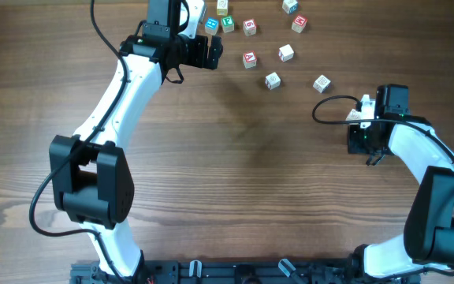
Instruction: Form a circle
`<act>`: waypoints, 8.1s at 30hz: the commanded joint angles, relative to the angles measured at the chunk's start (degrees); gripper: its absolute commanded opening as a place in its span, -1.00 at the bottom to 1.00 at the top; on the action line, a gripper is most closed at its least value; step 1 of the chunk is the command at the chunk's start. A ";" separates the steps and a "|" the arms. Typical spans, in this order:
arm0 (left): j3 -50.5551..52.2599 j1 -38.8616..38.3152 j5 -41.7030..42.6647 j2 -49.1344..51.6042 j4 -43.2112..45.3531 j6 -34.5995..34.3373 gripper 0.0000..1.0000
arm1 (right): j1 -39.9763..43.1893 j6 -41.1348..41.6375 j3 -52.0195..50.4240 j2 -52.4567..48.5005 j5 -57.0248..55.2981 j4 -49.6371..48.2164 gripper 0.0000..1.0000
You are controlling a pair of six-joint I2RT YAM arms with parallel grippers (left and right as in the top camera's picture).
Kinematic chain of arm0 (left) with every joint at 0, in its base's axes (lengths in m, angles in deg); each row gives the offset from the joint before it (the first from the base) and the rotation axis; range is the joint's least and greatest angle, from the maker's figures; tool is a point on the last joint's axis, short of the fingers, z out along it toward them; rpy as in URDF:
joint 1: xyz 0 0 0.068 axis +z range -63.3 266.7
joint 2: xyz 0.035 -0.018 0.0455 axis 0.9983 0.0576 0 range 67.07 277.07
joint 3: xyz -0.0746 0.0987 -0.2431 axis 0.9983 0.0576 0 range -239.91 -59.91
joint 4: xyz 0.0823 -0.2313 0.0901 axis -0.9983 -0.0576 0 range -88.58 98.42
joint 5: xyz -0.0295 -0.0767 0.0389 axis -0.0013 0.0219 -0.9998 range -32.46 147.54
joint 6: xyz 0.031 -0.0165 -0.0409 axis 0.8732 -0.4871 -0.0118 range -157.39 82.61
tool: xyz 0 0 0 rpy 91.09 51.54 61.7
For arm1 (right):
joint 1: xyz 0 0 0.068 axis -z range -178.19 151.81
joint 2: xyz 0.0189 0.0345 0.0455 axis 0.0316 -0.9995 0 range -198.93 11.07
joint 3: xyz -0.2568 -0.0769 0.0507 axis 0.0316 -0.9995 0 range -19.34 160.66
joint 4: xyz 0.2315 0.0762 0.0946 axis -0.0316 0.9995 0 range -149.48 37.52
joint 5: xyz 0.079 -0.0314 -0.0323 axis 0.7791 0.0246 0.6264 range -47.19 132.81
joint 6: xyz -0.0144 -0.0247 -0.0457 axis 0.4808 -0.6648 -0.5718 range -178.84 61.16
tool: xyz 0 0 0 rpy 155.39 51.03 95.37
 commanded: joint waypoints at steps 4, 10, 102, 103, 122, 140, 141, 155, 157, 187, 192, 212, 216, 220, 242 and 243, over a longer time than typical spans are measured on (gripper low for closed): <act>0.28 -0.26 0.26 0.50 0.00 -0.15 1.00 | 0.04 0.87 1.18 -0.28 6.88 9.62 -0.91; 0.28 -0.26 0.26 0.50 0.00 -0.15 1.00 | 0.11 7.93 6.10 11.56 -2.12 14.75 -0.91; 0.28 -0.26 0.26 0.50 0.00 -0.15 1.00 | 6.64 40.35 8.17 -3.13 4.72 7.58 -0.92; 0.28 -0.26 0.26 0.50 0.00 -0.15 1.00 | 6.64 40.76 8.17 -3.13 3.78 9.46 -0.91; 0.28 -0.26 0.26 0.50 0.00 -0.15 1.00 | 2.21 28.04 8.20 5.16 17.81 6.27 -0.91; 0.28 -0.26 0.28 0.50 0.00 -0.15 1.00 | -1.09 26.60 8.20 -1.86 13.22 6.01 -0.91; 0.28 -0.26 0.26 0.50 0.00 -0.15 1.00 | -1.09 26.62 8.20 -2.01 13.09 6.08 -0.91; 0.28 -0.26 0.26 0.50 0.00 -0.15 1.00 | -1.09 30.10 8.20 -2.32 3.45 6.99 -0.91; 0.28 -0.26 0.28 0.50 0.00 -0.15 1.00 | -1.09 30.14 8.20 -2.64 3.52 6.58 -0.91; 0.28 -0.26 0.26 0.50 0.00 -0.15 1.00 | -2.54 31.41 8.20 -3.50 -10.08 18.21 -0.91; 0.28 -0.26 0.28 0.50 0.00 -0.15 1.00 | -2.23 36.81 8.20 -3.50 -14.93 17.92 -0.91; 0.28 -0.26 0.26 0.50 0.00 -0.15 1.00 | -0.44 39.71 8.20 -3.50 -4.07 16.65 -0.91; 0.28 -0.26 0.26 0.50 0.00 -0.15 1.00 | 0.42 39.71 8.20 -3.50 -6.95 15.39 -0.91; 0.28 -0.26 0.26 0.50 0.00 -0.15 1.00 | 0.70 40.17 8.20 -3.50 -6.88 14.32 -0.91; 0.28 -0.26 0.26 0.50 0.00 -0.15 1.00 | 0.81 41.81 8.20 -3.50 -6.05 10.84 -0.91; 0.28 -0.26 0.28 0.50 0.00 -0.15 1.00 | 0.81 41.79 8.20 -3.50 -6.05 10.60 -0.92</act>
